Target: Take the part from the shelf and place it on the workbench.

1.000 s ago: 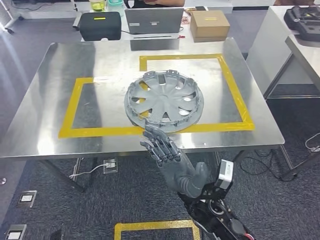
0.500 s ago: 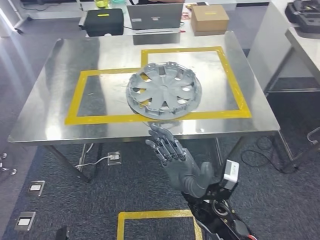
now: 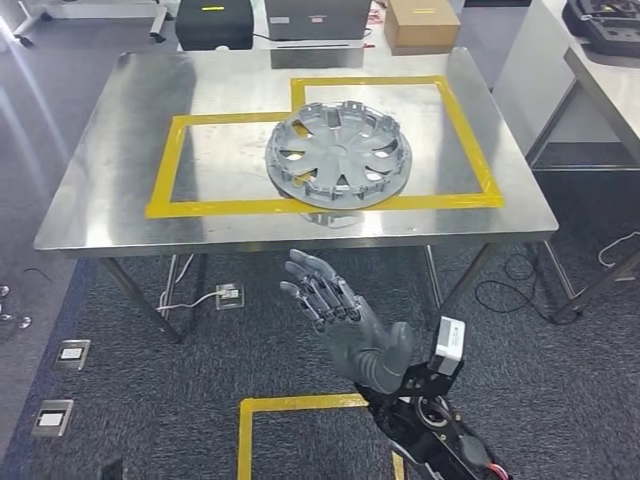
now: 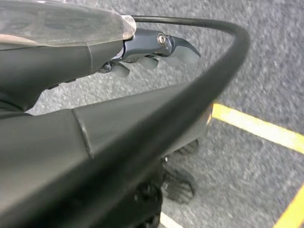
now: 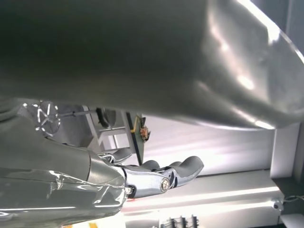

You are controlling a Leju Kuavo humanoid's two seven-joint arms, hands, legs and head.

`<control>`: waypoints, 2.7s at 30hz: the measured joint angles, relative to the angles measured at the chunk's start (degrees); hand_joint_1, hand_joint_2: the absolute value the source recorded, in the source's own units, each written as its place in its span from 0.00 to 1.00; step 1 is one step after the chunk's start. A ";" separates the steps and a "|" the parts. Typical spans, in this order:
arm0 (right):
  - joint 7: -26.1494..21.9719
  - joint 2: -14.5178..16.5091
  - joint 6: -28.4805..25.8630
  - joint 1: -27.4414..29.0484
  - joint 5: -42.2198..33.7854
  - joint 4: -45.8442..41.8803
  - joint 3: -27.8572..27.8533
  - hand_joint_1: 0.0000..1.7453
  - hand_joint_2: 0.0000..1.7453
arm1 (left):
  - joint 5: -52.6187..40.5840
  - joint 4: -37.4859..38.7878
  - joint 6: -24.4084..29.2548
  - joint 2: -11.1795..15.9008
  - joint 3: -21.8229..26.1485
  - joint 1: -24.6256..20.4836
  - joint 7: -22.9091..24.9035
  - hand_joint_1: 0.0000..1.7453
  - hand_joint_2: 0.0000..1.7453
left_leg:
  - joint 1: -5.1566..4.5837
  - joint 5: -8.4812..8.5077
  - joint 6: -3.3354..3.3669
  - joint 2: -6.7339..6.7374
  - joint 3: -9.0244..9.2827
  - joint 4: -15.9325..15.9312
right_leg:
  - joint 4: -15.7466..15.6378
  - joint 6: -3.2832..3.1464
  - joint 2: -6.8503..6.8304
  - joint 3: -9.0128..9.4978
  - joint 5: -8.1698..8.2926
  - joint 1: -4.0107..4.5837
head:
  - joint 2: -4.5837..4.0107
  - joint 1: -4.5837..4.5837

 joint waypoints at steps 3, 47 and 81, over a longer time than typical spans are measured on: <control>-0.20 -0.02 -0.03 0.01 0.25 0.17 0.01 0.00 0.00 | 0.01 0.00 0.04 0.05 0.01 0.06 0.02 0.00 0.00 | -0.67 1.21 0.91 -0.19 -1.50 0.06 | 11.54 -0.09 0.03 -2.48 -6.64 0.17 | 0.00 1.20; 0.27 -0.01 0.73 0.02 2.08 0.42 0.44 0.00 0.00 | 0.68 0.06 0.46 -0.16 0.43 0.22 0.01 0.00 0.00 | -0.50 -0.85 -2.38 -1.94 -11.17 10.92 | -7.15 -3.89 0.34 9.60 -0.03 0.38 | 0.00 1.89; 0.95 -0.58 -0.66 0.98 1.98 -0.11 -0.38 0.00 0.00 | 1.04 0.11 0.87 -0.10 0.49 0.34 0.09 0.00 0.00 | -0.26 -2.57 -2.84 -0.69 -13.50 17.85 | -6.60 -3.30 -2.60 9.36 -0.42 0.32 | 0.00 0.33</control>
